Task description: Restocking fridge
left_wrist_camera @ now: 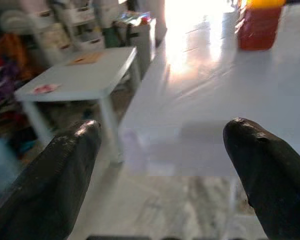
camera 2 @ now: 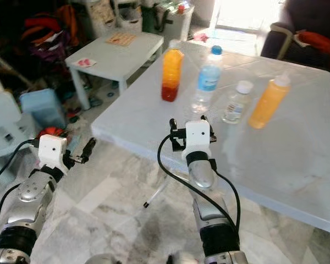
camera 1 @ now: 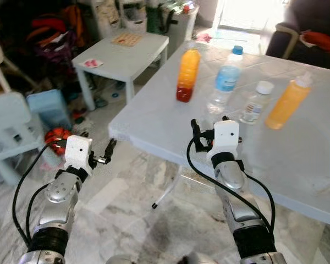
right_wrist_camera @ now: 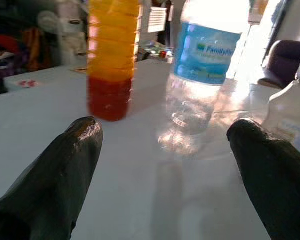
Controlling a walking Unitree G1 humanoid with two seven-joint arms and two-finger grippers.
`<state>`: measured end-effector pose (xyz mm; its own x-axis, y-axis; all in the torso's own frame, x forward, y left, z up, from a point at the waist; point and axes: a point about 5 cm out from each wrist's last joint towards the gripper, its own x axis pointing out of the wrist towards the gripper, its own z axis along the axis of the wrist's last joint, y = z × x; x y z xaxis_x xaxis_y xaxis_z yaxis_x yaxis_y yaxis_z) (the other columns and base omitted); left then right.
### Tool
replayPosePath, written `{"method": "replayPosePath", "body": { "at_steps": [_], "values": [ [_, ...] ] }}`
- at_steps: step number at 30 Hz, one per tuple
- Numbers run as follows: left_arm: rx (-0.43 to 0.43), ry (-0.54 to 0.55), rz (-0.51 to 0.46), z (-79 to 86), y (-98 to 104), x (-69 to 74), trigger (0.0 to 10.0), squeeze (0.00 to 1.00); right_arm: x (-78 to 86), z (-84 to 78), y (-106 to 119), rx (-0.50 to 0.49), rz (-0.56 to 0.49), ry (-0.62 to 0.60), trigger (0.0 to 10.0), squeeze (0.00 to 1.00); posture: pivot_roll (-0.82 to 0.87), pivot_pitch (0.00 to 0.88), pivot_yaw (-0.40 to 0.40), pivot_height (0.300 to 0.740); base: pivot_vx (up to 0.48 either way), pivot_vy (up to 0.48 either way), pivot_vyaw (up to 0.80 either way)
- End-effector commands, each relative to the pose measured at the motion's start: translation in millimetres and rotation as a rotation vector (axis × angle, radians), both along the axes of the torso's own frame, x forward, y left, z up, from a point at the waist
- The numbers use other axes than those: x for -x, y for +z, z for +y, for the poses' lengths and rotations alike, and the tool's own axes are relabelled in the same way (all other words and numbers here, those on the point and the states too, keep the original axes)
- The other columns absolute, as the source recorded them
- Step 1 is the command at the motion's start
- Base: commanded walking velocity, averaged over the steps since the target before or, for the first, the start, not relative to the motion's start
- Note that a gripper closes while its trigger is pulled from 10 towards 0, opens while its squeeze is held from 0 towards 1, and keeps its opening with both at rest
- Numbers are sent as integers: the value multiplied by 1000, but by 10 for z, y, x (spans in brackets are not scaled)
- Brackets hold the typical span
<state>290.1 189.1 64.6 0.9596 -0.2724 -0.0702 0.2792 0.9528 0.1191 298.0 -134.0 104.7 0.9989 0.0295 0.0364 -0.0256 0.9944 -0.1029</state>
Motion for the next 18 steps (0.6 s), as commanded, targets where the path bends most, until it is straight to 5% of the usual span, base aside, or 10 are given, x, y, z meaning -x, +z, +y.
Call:
{"method": "replayPosePath", "body": {
  "at_steps": [1, 10, 18],
  "values": [
    [-16, 54, -27, 130, 89, -45, 10000, 0, -76, 135, 118, -24, -41, 45, 10000, 0, 73, 22, -16, 740, 435, 0, 0],
    [5, 82, -51, 177, 151, -40, 10000, 0, -116, 141, 164, -25, -49, 70, 10000, 0, 74, 37, -28, 740, 369, 265, 0],
    [6, 74, -71, 160, 175, -28, 10000, 0, -62, 210, 107, -27, -36, 84, 10000, 0, 72, 38, -26, 740, 0, 0, 0]
  ]
}}
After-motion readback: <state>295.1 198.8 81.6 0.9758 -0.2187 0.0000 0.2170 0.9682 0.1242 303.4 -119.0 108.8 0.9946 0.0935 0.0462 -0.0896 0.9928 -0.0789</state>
